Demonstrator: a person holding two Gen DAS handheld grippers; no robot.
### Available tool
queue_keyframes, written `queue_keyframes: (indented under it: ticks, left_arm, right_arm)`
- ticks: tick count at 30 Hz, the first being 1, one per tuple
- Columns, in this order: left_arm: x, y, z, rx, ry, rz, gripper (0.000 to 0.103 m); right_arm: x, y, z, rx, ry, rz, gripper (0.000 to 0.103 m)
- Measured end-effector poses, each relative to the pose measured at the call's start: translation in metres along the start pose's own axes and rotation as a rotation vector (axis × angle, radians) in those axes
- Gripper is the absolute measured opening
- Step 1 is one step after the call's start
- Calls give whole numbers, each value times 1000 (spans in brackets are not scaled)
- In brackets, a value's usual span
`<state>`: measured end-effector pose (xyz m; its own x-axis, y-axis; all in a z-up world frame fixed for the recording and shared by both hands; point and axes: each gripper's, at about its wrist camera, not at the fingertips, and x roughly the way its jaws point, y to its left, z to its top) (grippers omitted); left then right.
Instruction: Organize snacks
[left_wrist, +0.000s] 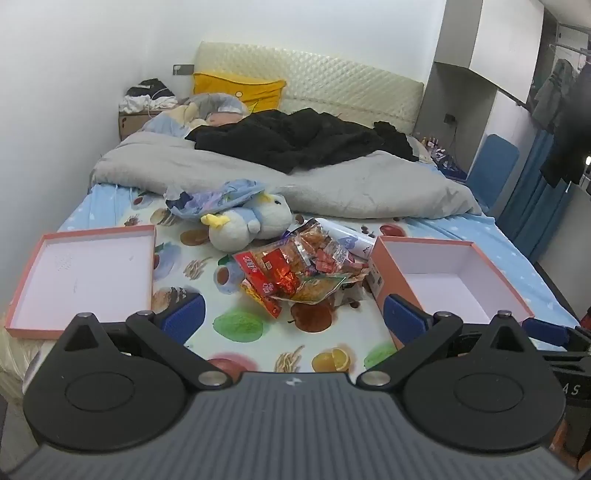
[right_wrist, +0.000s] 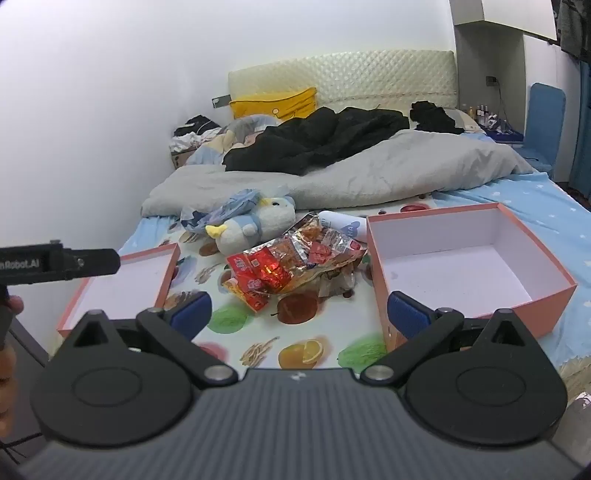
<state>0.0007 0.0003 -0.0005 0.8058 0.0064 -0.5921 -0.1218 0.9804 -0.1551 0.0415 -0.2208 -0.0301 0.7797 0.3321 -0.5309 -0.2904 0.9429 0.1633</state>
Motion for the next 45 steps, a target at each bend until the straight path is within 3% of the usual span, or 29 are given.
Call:
queue_keyframes:
  ticks: [8, 45]
  left_arm:
    - [-6, -5, -4, 20, -47, 6, 103]
    - [-21, -2, 1, 16, -39, -3, 103]
  right_arm:
    - [-9, 2, 0, -13, -34, -16, 103]
    - [-11, 10, -3, -20, -12, -12, 103]
